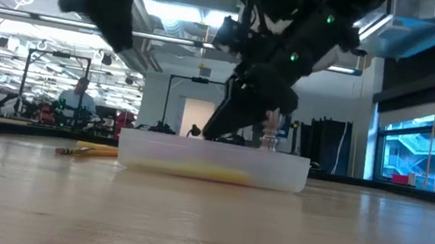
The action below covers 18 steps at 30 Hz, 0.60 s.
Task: Pick & place school supplies into a supply box
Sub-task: Put the yellow scissors into the supply box
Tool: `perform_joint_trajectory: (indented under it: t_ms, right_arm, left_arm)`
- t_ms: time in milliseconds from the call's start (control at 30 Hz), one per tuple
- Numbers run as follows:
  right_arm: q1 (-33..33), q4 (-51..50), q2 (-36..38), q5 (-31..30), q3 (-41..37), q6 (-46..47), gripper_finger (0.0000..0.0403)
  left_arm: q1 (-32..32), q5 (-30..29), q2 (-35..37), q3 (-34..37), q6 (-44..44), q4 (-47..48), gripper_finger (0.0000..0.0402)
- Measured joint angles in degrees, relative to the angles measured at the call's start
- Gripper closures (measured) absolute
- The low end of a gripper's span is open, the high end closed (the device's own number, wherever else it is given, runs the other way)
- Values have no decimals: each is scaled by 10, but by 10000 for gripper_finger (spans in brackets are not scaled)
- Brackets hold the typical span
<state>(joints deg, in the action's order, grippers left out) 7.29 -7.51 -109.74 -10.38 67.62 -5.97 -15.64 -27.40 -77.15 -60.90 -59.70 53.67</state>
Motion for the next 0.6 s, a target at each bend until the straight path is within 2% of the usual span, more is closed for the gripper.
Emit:
perform_joint_trajectory:
  t_ms: [133,367,600]
  right_arm:
    - [0,-58,33,-5,23,29,288]
    - [0,-140,118,-5,37,80,288]
    - [6,-224,188,-7,36,135,289]
  left_arm:
    - [4,1,-32,0,-59,22,272]
    - [27,5,-76,0,-104,23,272]
    - [48,-2,-84,36,-232,79,272]
